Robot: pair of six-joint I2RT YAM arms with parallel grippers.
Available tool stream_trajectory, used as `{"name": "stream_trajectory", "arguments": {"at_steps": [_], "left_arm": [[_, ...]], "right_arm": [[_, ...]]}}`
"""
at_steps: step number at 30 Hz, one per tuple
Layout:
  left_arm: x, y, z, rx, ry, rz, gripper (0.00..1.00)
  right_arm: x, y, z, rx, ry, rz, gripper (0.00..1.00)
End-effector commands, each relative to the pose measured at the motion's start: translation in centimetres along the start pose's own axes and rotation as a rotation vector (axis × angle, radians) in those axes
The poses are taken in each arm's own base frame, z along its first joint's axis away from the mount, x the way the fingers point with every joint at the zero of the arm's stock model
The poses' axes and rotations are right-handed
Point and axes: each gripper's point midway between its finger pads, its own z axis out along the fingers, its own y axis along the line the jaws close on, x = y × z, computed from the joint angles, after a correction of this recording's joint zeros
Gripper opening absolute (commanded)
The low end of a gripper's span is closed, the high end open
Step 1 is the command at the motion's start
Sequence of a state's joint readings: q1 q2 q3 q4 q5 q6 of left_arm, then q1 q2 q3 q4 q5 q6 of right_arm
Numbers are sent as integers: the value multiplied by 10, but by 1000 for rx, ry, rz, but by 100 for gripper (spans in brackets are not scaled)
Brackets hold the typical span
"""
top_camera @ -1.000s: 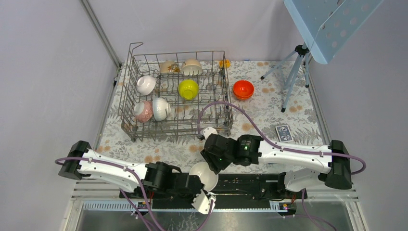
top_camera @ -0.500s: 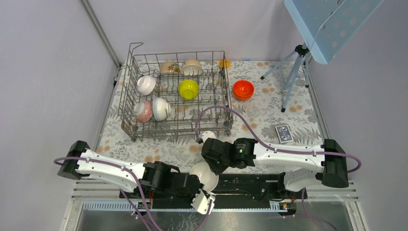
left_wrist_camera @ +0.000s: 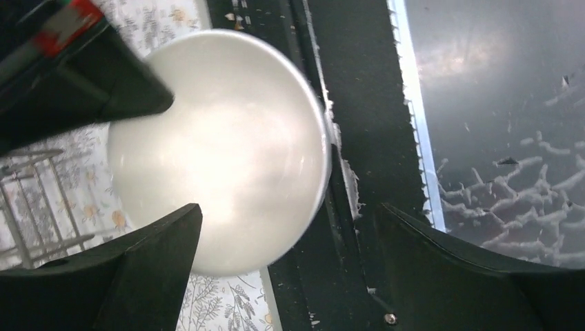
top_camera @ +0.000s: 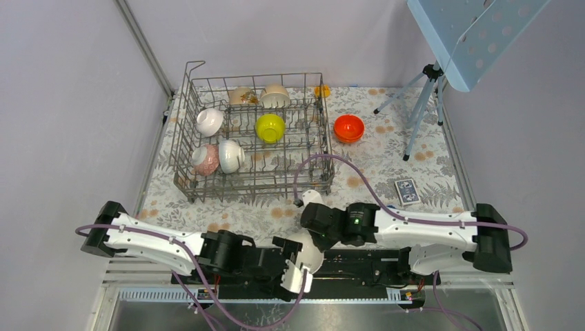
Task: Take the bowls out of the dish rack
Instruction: Place the bowl at the center of the board.
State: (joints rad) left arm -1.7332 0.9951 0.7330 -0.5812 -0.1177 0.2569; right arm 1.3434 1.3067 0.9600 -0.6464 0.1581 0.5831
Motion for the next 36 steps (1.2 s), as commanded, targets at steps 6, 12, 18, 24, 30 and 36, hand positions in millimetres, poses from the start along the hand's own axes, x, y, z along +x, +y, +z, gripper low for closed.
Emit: {"name": "stream_trajectory", "arguments": {"at_steps": [6, 12, 18, 24, 30, 36], "left_arm": [[-41, 61, -46, -365, -240, -453, 99], [-55, 69, -49, -409, -366, -723, 99], [-51, 111, -66, -649, -557, -1184, 99], [-23, 118, -45, -768, -534, -1522, 99], [-1, 121, -31, -864, -435, -1609, 99], [-7, 121, -13, -922, -288, -1544, 99]], "right_arm": [[-15, -20, -22, 15, -220, 155, 0], [-16, -27, -22, 12, -274, 205, 0], [-19, -37, -20, 40, -332, 269, 0], [-21, -48, -12, 75, -396, 367, 0], [-27, -53, -10, 138, -402, 401, 0], [-31, -48, -6, 139, -399, 413, 0]]}}
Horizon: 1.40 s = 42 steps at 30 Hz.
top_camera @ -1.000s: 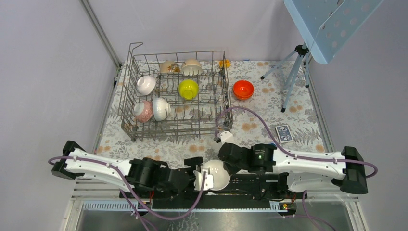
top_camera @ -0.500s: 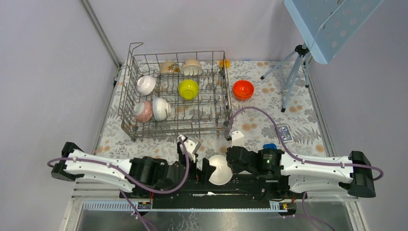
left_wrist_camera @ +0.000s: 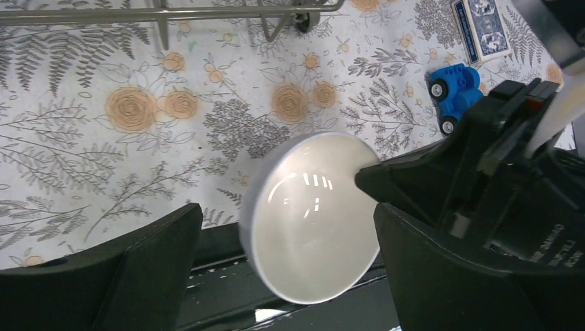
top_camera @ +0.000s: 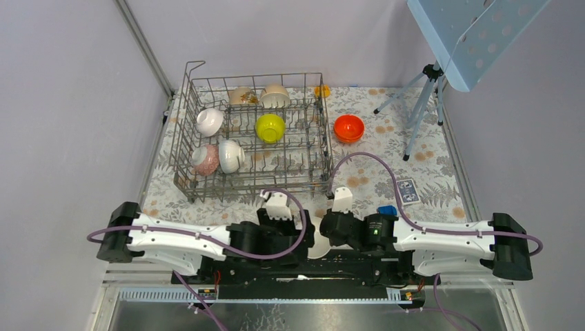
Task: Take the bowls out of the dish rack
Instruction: Place the bowl at the center of the board.
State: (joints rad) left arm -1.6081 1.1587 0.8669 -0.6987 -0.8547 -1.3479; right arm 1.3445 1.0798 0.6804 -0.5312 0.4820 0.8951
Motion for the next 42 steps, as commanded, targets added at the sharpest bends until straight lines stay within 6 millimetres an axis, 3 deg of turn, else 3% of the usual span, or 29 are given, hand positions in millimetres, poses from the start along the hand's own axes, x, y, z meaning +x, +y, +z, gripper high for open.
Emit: {"name": "stream_trajectory", "arguments": {"at_steps": [1, 6, 14, 23, 26, 33, 35, 42], "left_arm": [[-4, -13, 2, -46, -12, -4, 99], [3, -9, 9, -61, -7, 27, 91], [14, 4, 15, -80, 3, 35, 63], [24, 13, 20, -105, 27, 72, 53], [25, 12, 22, -98, 29, 96, 45], [24, 9, 24, -93, 23, 123, 2], [22, 9, 24, -93, 17, 127, 0], [25, 10, 25, -88, 24, 135, 0]], "right_arm": [[-34, 26, -7, -49, -107, 102, 0], [-36, 26, -9, -44, -113, 128, 0], [-38, 25, -9, -33, -117, 160, 0], [-42, 29, -12, -33, -113, 163, 0], [-43, 32, -13, -44, -111, 167, 0], [-44, 32, -17, -49, -107, 157, 0], [-45, 31, -18, -48, -111, 155, 0], [-43, 24, -19, -37, -112, 83, 24]]}}
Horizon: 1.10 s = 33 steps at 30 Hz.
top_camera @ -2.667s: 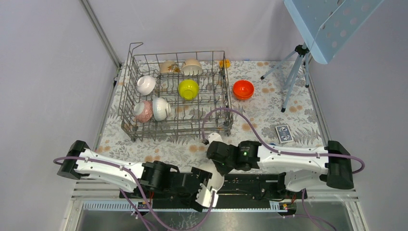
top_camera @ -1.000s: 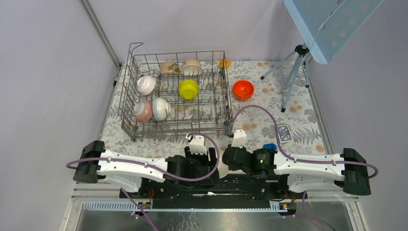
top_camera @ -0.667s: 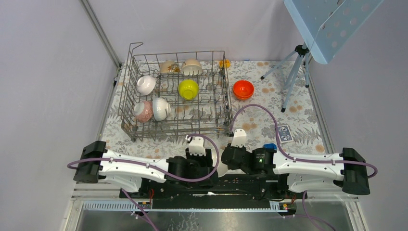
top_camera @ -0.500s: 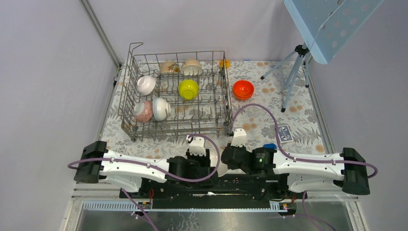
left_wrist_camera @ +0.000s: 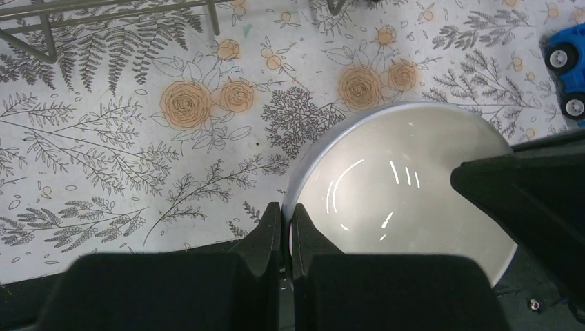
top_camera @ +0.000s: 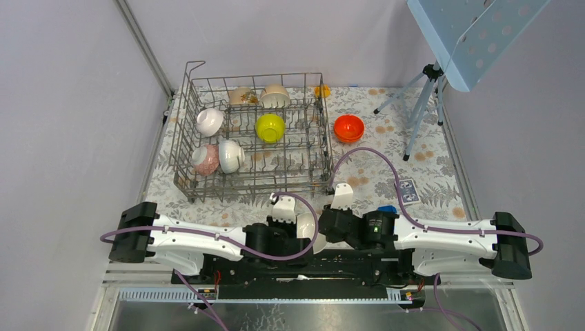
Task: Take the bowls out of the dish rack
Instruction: Place the bowl at the center of the board.
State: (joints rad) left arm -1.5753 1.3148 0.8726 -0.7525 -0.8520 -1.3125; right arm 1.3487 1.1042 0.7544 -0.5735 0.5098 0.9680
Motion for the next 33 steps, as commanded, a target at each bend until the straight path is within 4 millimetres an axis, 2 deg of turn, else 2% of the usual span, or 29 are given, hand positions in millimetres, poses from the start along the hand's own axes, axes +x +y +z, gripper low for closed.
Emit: {"name": "stream_trajectory", "arguments": {"at_steps": [1, 5, 8, 13, 16, 17, 18, 21, 23, 27, 33], "left_arm": [[-1, -18, -4, 66, -2, -32, 0], [1, -18, -4, 65, 3, -28, 0], [0, -20, -4, 72, 2, -34, 0], [-1, -22, -4, 77, 2, -44, 0], [-1, -22, -5, 79, 4, -47, 0], [-2, -23, -6, 82, 5, -52, 0], [-2, -23, -6, 84, 4, -53, 5], [-8, -26, -10, 101, 0, -49, 41], [-13, -29, -15, 123, -1, -43, 57], [-31, -30, -28, 169, -27, -43, 74], [-70, -24, -54, 247, -107, -63, 85]], "right_arm": [[-27, 13, -11, -41, -84, -4, 27], [-28, 12, -13, -37, -79, -43, 37], [-26, 14, -12, -40, -69, -61, 37], [-21, 16, -9, -41, -42, -80, 17], [-19, 16, -8, -34, -32, -88, 0], [-19, 15, -8, -29, -33, -90, 0], [-20, 14, -8, -25, -35, -91, 0], [-29, 5, -14, 12, -66, -99, 0], [-38, -3, -23, 47, -93, -107, 0], [-59, -22, -40, 120, -144, -126, 0], [-85, -51, -54, 184, -191, -72, 0]]}}
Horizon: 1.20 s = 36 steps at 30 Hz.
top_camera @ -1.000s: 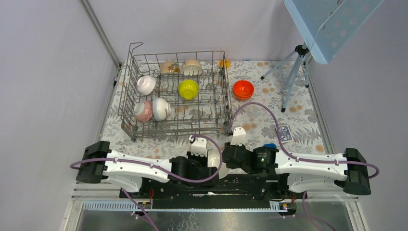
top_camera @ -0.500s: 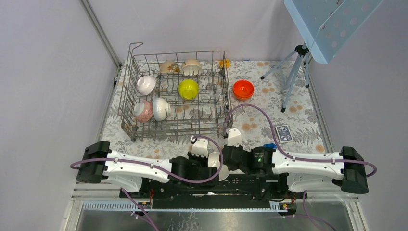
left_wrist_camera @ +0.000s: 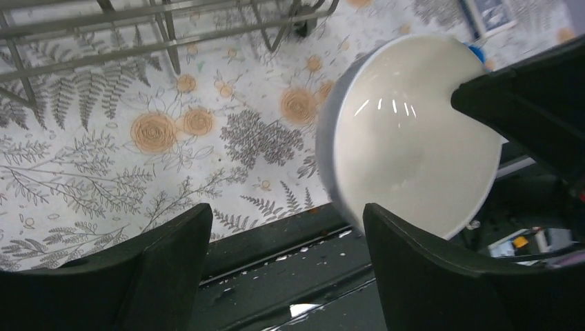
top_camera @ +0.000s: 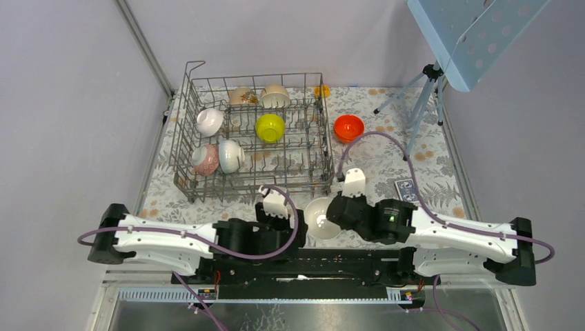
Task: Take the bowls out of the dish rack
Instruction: Place the bowl at the center of the board.
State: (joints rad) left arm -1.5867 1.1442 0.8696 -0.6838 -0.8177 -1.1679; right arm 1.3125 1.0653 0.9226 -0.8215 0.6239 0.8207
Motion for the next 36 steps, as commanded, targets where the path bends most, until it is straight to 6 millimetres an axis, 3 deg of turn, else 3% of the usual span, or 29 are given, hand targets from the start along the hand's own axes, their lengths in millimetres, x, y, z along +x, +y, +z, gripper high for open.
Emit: {"name": "stream_trajectory", "arguments": {"at_steps": [1, 5, 11, 17, 21, 28, 36], "left_arm": [[-47, -11, -24, 88, -106, -35, 85], [-63, 1, -34, 114, -164, -64, 91], [-76, 17, -45, 137, -220, -103, 94], [-77, 22, -45, 134, -231, -90, 96], [-74, 8, -35, 144, -253, -28, 96], [-58, -22, -15, 118, -200, 53, 96], [-37, -15, 12, 101, -67, 29, 79]], "right_arm": [[-39, -36, -14, 83, -112, 92, 0], [-47, -51, -16, 85, -142, 133, 0], [-49, -44, -16, 57, -134, 136, 0], [-50, -45, -14, 70, -137, 131, 0], [-41, -41, -7, 45, -125, 130, 0], [-29, -10, 4, -75, -64, 160, 0], [-24, 7, 13, -126, -41, 178, 0]]}}
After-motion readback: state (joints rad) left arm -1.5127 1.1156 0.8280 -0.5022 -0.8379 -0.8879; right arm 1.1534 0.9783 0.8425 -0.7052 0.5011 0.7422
